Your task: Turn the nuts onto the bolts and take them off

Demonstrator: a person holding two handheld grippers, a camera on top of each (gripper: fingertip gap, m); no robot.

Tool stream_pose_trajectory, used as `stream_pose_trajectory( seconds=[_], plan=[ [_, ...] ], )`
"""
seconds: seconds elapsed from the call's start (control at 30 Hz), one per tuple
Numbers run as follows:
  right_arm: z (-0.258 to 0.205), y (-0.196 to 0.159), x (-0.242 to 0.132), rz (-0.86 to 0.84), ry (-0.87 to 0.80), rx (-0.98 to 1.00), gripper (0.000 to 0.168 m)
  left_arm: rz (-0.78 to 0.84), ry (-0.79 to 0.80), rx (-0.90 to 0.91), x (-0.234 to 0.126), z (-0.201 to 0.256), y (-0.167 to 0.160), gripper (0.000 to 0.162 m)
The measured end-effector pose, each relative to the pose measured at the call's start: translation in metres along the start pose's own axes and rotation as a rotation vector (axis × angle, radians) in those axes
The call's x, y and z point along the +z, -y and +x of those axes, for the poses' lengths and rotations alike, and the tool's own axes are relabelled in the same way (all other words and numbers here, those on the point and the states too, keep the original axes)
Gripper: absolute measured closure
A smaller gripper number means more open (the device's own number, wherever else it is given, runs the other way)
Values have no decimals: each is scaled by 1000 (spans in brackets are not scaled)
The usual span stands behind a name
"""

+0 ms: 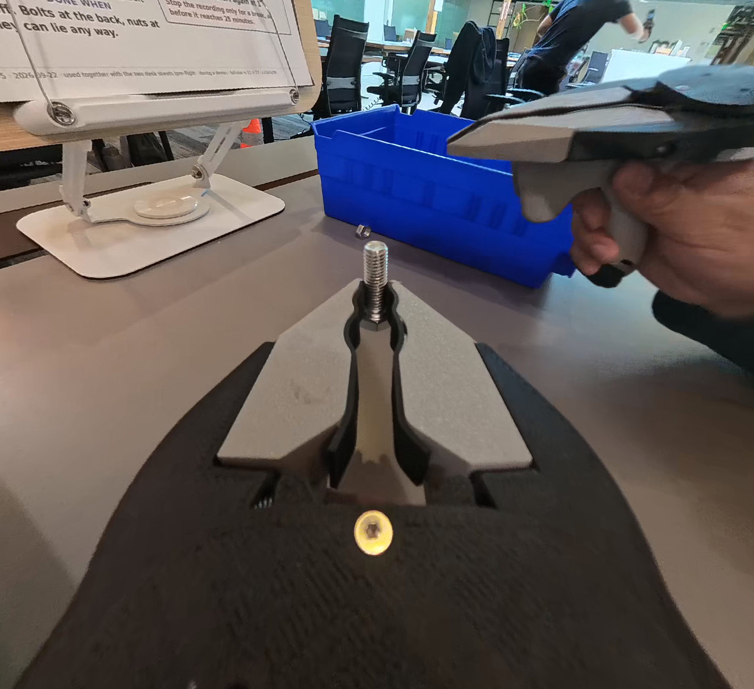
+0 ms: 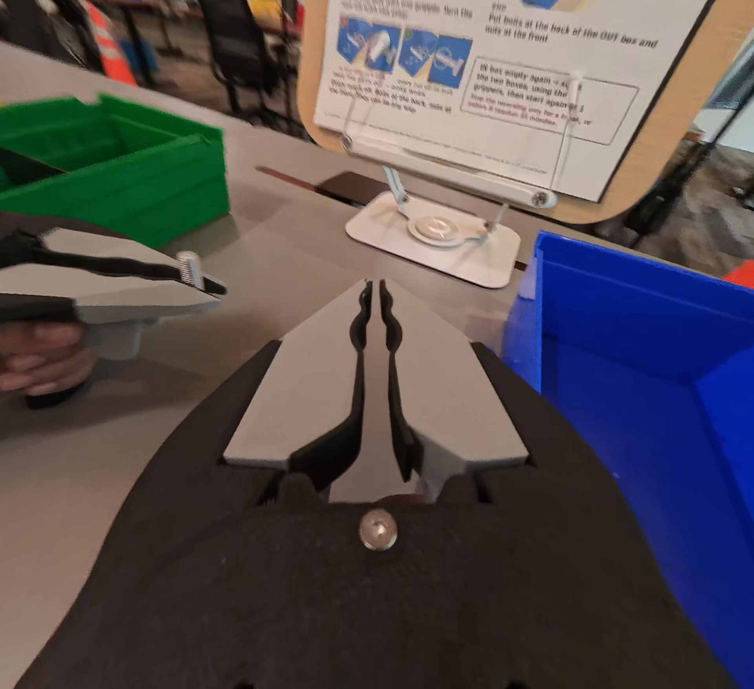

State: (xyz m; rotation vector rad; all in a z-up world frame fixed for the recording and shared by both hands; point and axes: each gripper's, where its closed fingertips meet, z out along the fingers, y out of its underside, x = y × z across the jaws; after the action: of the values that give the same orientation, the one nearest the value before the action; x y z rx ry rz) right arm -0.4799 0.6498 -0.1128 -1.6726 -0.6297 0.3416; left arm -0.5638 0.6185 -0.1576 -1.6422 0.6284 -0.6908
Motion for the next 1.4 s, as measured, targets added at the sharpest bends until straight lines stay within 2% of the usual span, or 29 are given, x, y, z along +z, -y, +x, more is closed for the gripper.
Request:
stream_pose_trajectory(
  seconds=[0.1,0.13,0.27,0.4,0.5,0.6,0.67,0.73,0.9,1.17,1.3,1.4],
  plan=[
    [1,-21,30,-227,-63,-80,155,-9,13,8,-1,-2,-1,156],
    [6,-29,41,-313,-93,-95,146,-8,17,9,-1,-4,-1,156],
    [30,-59,76,-682,-143,-151,144,-1,33,-8,-5,-10,2,156],
    [46,-94,84,-1059,-28,-272,143,11,32,-42,-8,-14,5,156],
    [63,-112,81,-1230,19,-486,140,22,25,-52,-9,-13,9,156],
    [80,-118,83,-1281,37,-734,140,36,14,-53,-10,-10,13,156],
    [87,-116,89,-1271,52,-832,148,37,-2,-55,-9,-7,14,156],
    [88,-115,90,-1301,86,-843,154,30,-8,-48,-8,-5,12,156],
    [86,-123,89,-1394,190,-826,152,16,-23,-38,-6,-1,9,156],
    [103,-137,85,-1532,170,-926,162,8,-27,-36,-5,0,8,156],
    [96,-135,80,-1536,163,-812,163,11,-15,-30,-7,-3,9,156],
    [53,-126,74,-1381,277,-631,163,27,17,-46,-10,-11,12,156]
  ],
)
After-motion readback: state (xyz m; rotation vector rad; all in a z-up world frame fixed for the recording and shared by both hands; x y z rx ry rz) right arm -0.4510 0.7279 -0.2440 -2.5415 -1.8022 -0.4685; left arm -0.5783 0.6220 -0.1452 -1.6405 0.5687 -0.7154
